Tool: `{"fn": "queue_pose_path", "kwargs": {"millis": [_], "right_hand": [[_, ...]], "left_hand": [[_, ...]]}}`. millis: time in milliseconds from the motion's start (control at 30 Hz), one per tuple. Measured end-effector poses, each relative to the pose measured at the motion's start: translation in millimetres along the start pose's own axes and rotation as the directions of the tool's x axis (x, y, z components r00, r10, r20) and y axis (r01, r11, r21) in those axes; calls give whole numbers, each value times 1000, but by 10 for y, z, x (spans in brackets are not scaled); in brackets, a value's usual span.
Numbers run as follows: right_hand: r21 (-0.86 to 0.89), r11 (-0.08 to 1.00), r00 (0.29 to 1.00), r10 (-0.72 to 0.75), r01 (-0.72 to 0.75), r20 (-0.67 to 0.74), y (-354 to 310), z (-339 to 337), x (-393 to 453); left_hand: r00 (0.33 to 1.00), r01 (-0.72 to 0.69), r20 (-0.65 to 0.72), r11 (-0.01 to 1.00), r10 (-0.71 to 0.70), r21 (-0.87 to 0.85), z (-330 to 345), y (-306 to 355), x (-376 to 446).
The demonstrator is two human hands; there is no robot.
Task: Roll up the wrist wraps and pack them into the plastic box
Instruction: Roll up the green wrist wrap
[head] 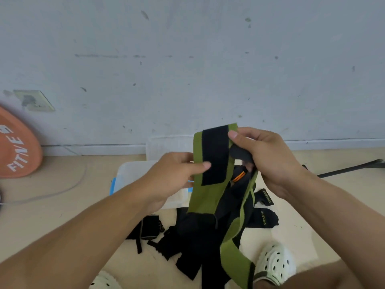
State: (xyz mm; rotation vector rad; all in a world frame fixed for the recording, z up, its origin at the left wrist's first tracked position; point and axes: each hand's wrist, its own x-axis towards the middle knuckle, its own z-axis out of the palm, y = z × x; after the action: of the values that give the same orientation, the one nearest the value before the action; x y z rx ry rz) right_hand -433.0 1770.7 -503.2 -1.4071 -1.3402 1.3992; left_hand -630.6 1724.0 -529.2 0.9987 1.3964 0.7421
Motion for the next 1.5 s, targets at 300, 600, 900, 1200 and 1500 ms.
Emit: {"fn": "queue_pose_path", "kwargs": {"millis": [300, 600, 900, 1200, 1500], "right_hand": [[-377, 924, 929, 193, -64, 315, -31, 16, -92], [-231, 971, 977, 98, -52, 189, -41, 59, -113], [-281, 958, 955, 137, -60, 264, -16, 64, -151], [75, 990, 992, 125, -124, -8, -20, 44, 1], [-206, 971, 963, 164, -120, 215, -15, 83, -129]], "left_hand": [[942, -162, -321, 972, 101, -169, -43, 12, 41], [983, -141, -140, 973, 116, -181, -2, 45, -22], [963, -180, -249, 936, 105, -302, -68, 83, 14], [991, -113, -87, 987, 104, -114, 125, -81, -30], [973, -103, -226, 975, 57, -198, 27, -35, 27]]}}
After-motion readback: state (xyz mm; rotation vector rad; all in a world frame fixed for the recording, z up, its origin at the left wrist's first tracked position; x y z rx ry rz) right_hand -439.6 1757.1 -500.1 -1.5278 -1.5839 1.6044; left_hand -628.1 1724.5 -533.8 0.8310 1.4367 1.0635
